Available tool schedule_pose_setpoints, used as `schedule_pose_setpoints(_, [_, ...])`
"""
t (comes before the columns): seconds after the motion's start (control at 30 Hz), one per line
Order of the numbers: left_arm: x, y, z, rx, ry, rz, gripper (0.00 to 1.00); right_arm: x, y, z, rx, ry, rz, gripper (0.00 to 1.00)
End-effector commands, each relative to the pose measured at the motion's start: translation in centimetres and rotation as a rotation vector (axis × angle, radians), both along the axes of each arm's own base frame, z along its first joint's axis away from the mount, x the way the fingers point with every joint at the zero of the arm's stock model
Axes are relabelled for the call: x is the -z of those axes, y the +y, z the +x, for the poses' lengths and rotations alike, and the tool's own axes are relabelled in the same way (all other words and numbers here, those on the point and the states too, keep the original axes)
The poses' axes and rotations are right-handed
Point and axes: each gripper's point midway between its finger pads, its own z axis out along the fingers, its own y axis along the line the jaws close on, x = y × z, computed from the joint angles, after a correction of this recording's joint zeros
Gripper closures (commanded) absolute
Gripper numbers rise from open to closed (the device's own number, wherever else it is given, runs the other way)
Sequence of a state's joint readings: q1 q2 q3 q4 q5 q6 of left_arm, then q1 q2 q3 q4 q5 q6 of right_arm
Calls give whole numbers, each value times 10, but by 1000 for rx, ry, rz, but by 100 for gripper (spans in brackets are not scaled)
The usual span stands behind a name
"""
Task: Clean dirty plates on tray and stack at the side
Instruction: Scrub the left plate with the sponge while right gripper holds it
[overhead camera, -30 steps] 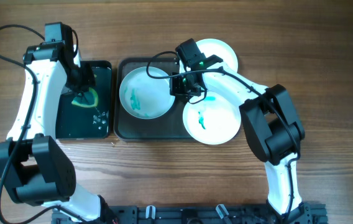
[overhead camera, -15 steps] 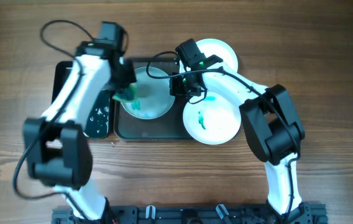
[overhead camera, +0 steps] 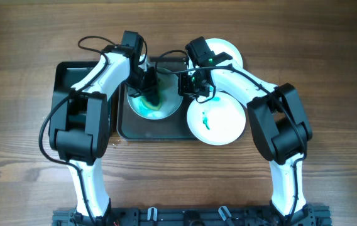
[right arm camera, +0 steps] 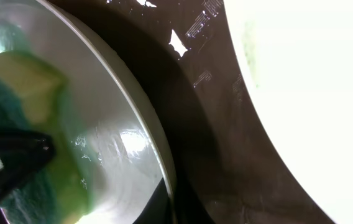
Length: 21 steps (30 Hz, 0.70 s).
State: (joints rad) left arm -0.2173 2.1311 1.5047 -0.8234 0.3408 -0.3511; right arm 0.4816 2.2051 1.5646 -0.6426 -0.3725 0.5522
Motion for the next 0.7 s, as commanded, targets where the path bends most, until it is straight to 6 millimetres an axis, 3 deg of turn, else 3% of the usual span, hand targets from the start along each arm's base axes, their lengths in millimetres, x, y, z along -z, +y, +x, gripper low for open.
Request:
schedule_pose_setpoints(0.0, [9, -26, -1, 59, 28, -151, 96, 5, 7, -2, -17, 8, 5, 96])
schedule_pose_setpoints(0.07, [-1, -21, 18, 49, -31, -113, 96, 5, 7, -2, -17, 8, 5, 96])
schedule_pose_setpoints(0.1, [6, 0, 26, -33, -39, 18, 96, 5, 7, -2, -17, 8, 5, 96])
schedule_pose_setpoints(0.2, [16, 75, 5, -234, 32, 455, 96, 5, 7, -2, -20, 7, 5, 96])
schedule_pose_setpoints(0.23, [14, 86, -5, -231, 62, 529, 96, 5, 7, -2, -19, 7, 5, 96])
schedule_pose_setpoints(0.3, [16, 72, -22, -164, 138, 454, 96, 5, 7, -2, -17, 8, 5, 96])
schedule_pose_setpoints(0.37, [10, 15, -35, 77, 174, 118, 96, 5, 7, -2, -17, 8, 5, 96])
schedule_pose_setpoints(0.43, [-8, -29, -42, 219, 155, -163, 96, 5, 7, -2, -17, 8, 5, 96])
schedule_pose_setpoints(0.47, [-15, -40, -43, 242, 143, -246, 96, 5, 7, -2, -17, 8, 5, 96])
schedule_pose_setpoints(0.6, [-12, -43, -11, 201, 27, -226, 96, 5, 7, -3, -17, 10, 3, 96])
schedule_pose_setpoints(0.67, [7, -5, 11, 48, -11, 27, 96, 5, 7, -3, -17, 10, 3, 96])
